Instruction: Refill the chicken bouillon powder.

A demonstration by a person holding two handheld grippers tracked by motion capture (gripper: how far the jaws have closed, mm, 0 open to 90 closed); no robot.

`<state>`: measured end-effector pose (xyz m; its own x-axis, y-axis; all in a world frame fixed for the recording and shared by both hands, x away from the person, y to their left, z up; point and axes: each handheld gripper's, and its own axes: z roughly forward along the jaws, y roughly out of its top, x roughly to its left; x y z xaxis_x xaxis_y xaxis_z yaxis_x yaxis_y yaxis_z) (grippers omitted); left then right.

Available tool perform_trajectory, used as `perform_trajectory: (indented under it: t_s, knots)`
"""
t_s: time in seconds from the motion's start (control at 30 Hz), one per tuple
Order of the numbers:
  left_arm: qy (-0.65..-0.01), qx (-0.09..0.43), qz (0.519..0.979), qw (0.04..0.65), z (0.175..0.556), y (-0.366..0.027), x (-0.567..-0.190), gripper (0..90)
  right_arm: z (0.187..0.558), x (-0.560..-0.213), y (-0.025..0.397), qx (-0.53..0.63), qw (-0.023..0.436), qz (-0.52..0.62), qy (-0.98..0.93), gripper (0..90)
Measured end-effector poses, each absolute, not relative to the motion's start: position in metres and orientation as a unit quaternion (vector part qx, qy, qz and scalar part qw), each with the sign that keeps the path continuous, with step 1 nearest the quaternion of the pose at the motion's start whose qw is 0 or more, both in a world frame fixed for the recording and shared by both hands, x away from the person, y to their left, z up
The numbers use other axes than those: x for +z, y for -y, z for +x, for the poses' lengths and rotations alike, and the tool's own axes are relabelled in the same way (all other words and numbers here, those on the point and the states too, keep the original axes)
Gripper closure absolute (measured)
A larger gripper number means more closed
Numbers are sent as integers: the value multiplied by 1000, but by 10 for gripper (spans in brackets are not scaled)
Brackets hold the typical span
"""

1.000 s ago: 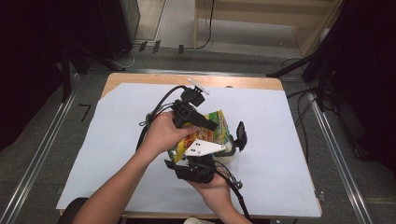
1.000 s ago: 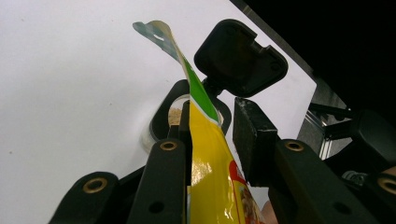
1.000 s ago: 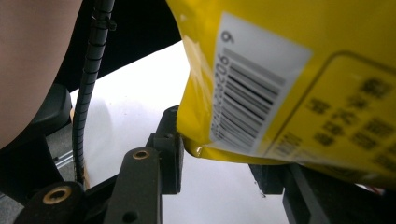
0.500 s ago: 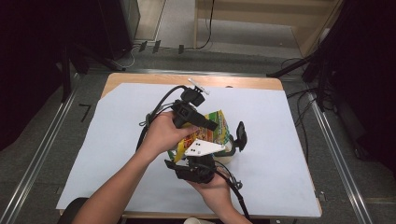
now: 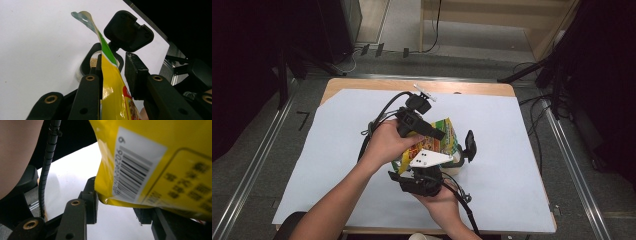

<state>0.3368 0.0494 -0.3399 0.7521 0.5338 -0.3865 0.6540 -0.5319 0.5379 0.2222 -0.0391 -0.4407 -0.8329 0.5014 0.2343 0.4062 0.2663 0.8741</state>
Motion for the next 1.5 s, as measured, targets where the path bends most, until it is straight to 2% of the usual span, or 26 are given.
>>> perform_trajectory:
  t_s: [1.5]
  knots:
    - [-333,-77,873,347,331,-47,-336,738,223,-442,39,534,49,284,-795,619]
